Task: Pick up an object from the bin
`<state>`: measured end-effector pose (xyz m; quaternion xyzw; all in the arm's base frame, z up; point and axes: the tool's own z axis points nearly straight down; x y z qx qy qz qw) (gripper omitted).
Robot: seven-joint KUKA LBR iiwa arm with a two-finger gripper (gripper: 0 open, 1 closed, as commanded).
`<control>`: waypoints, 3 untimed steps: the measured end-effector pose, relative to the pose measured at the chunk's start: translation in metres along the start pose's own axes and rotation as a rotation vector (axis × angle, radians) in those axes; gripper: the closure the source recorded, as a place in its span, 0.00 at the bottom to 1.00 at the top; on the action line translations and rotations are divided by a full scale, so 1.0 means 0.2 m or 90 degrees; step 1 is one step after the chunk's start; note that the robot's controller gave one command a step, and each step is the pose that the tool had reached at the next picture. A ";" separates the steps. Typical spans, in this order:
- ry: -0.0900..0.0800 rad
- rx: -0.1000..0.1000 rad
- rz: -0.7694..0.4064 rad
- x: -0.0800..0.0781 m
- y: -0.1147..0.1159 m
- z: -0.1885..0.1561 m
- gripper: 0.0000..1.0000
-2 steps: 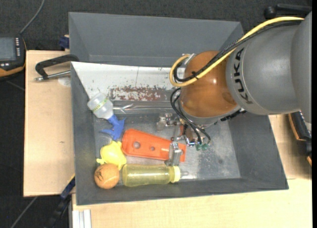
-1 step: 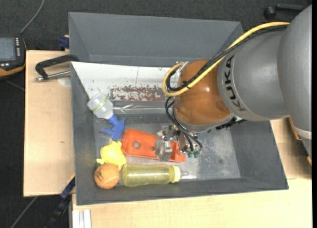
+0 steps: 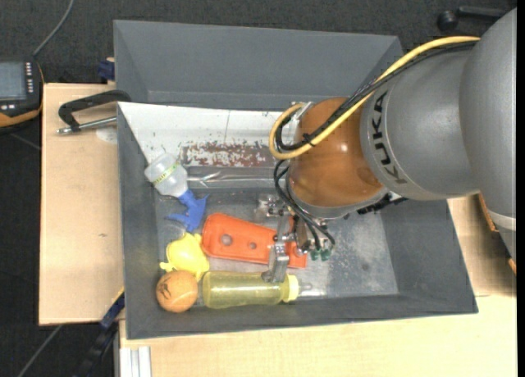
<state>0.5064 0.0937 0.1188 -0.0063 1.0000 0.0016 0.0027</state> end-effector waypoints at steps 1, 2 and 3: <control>0.000 0.000 0.000 0.00 0.00 0.00 1.00; 0.000 0.000 0.000 0.00 0.00 0.00 0.00; 0.000 0.000 0.000 0.00 0.00 0.00 1.00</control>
Offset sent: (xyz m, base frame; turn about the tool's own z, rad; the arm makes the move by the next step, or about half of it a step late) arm 0.0000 0.0000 0.0000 0.0000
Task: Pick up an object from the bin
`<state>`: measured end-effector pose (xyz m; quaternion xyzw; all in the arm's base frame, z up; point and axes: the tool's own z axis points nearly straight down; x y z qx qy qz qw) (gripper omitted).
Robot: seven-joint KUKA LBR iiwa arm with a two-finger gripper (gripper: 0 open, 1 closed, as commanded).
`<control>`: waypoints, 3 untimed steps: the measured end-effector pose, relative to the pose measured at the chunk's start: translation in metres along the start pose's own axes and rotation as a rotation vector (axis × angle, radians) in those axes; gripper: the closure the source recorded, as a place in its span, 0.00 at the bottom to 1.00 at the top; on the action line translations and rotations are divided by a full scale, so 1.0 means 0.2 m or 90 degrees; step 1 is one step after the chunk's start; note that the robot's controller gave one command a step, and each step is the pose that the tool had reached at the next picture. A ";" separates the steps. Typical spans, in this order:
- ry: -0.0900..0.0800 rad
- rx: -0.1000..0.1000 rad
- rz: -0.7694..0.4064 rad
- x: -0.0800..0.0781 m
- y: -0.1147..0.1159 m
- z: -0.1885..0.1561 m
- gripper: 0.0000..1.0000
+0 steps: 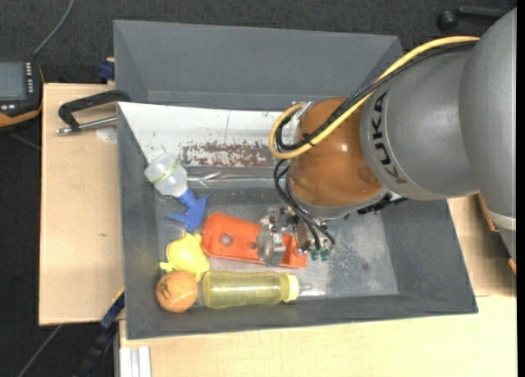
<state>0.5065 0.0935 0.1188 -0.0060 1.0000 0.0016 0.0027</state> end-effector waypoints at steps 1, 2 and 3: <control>0.000 0.000 0.000 0.00 0.00 0.00 0.00; 0.000 0.000 0.000 0.00 0.00 0.00 0.00; -0.004 -0.001 -0.059 -0.24 -0.10 -0.31 1.00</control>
Offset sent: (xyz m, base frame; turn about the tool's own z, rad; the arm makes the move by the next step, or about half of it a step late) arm 0.0000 0.0000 0.0000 0.0000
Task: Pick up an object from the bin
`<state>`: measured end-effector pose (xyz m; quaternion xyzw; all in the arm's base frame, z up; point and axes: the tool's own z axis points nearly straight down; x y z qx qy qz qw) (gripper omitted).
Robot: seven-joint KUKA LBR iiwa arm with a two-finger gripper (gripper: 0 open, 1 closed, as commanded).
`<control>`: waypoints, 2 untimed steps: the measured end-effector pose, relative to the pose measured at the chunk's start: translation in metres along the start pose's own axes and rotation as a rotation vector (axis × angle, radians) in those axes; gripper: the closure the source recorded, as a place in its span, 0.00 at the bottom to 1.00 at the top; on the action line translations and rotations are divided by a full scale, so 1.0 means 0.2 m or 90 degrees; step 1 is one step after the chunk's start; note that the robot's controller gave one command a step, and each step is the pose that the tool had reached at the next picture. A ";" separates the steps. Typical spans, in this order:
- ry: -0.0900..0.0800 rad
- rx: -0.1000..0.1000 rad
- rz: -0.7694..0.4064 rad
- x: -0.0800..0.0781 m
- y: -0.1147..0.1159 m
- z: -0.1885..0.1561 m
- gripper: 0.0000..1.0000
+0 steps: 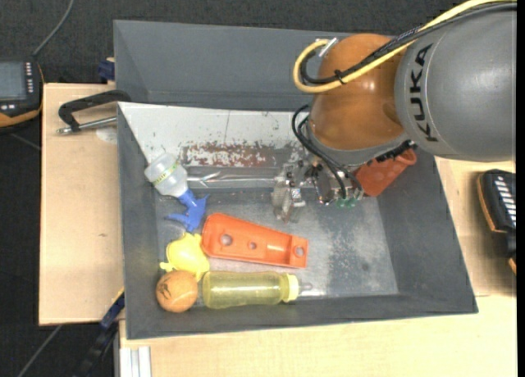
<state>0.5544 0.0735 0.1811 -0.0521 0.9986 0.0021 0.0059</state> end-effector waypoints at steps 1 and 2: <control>0.000 0.000 0.000 0.00 0.00 0.00 0.00; 0.000 0.000 0.000 0.00 0.00 0.00 0.00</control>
Offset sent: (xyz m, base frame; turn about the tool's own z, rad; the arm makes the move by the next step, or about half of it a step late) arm 0.0000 0.0000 0.0000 0.0000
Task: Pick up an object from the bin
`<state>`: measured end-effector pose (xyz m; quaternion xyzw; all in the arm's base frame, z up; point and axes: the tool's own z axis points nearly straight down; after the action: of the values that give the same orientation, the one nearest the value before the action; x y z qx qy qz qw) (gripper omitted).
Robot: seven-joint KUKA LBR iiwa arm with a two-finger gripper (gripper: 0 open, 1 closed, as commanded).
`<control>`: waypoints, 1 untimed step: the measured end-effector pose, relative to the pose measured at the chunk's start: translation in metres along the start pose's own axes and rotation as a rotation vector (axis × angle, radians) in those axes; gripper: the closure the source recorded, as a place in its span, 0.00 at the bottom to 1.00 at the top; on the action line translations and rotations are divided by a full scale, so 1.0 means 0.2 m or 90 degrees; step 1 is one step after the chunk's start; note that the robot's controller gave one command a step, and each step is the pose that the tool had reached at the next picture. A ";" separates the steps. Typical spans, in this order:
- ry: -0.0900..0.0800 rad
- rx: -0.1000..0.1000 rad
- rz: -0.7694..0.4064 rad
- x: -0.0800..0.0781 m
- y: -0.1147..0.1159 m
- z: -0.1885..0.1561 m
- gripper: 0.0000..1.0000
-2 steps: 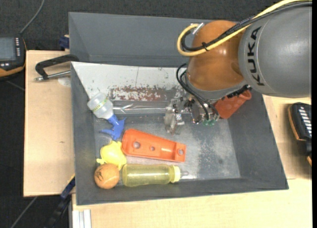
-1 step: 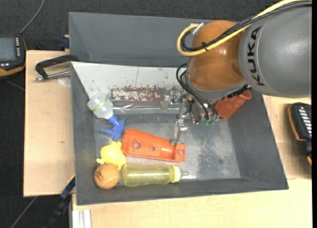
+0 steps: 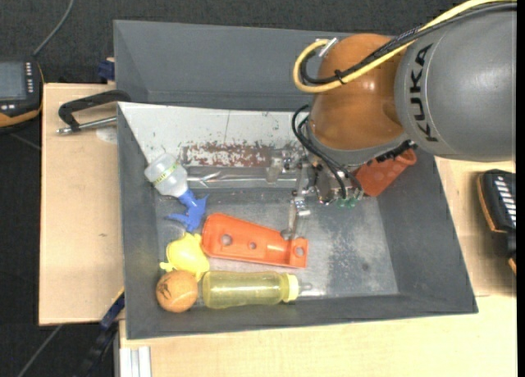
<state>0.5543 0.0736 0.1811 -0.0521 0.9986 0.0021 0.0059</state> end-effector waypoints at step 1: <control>-0.004 0.000 -0.039 0.09 -0.02 0.16 0.00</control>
Offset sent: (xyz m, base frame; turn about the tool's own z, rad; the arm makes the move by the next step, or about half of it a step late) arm -0.0408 0.0176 -0.1111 -0.0292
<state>0.5382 0.0675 0.1481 -0.0830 0.9965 0.0023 0.0090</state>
